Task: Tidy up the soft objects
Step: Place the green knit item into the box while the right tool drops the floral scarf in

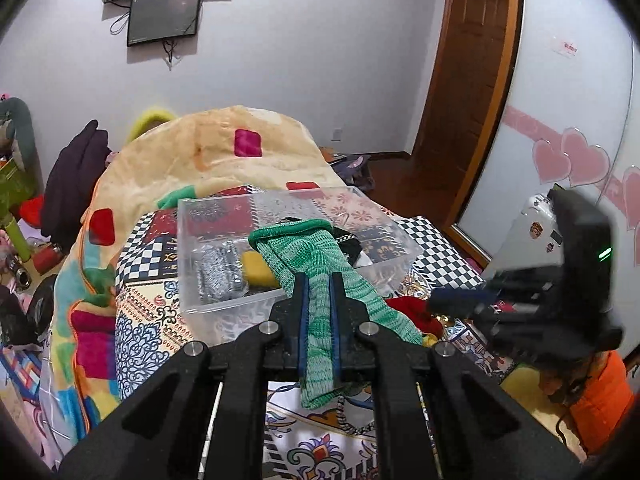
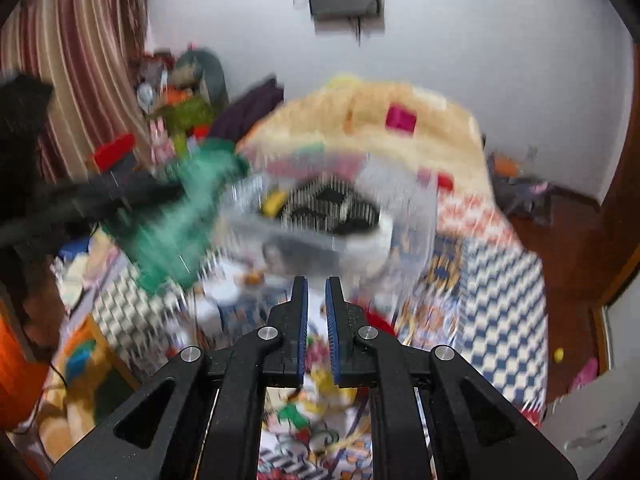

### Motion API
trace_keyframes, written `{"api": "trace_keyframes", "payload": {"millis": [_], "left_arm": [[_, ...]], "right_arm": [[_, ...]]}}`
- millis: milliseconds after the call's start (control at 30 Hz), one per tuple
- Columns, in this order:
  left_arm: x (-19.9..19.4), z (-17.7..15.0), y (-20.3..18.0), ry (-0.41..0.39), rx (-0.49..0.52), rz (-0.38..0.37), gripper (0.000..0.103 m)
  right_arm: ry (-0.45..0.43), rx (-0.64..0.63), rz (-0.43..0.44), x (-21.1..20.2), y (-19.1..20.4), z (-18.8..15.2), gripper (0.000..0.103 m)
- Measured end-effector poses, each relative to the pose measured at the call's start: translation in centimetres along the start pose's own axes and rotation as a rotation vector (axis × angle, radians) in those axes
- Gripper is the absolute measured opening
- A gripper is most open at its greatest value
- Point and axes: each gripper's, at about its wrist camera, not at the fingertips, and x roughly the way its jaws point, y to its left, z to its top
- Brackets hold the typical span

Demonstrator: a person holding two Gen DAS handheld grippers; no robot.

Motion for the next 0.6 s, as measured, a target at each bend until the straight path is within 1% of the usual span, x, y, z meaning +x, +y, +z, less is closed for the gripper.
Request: {"api": "trace_keyframes", "payload": {"millis": [100,200,267,333,367,500,567,600], "left_arm": [[0.4,-0.5,0.4,0.017,-0.012,0.004,0.008],[0.9,-0.9,0.9,0.035,-0.022,0.002,0.008],[1.1,-1.1,1.0,0.042,-0.027,0.002,0.008],[1.2,-1.3,1.1,0.045,-0.031,0.0,0.008],[1.3,-1.3,1.1,0.045,-0.033,-0.001,0.008],[1.2,-1.4,0.9,0.048,-0.03,0.001,0.008],[1.1,-1.4,0.8,0.046,-0.027,0.004,0.008],[1.0,-1.4,0.8,0.044,-0.027,0.004,0.008]], "right_arm": [[0.103,0.01,0.004,2.6,-0.7,-1.3,0.01],[0.184,0.005,0.008,4.3,-1.0,-2.7,0.011],[0.219,-0.003,0.008,4.9,-1.1,-3.4,0.019],[0.231,-0.006,0.012,5.1,-1.2,-3.9,0.041],[0.223,-0.007,0.011,5.0,-1.2,-4.0,0.044],[0.199,-0.015,0.004,4.7,-1.2,-4.1,0.044],[0.207,-0.023,-0.001,4.9,-1.0,-4.3,0.044],[0.213,-0.024,-0.002,5.2,-1.0,-4.3,0.042]]}}
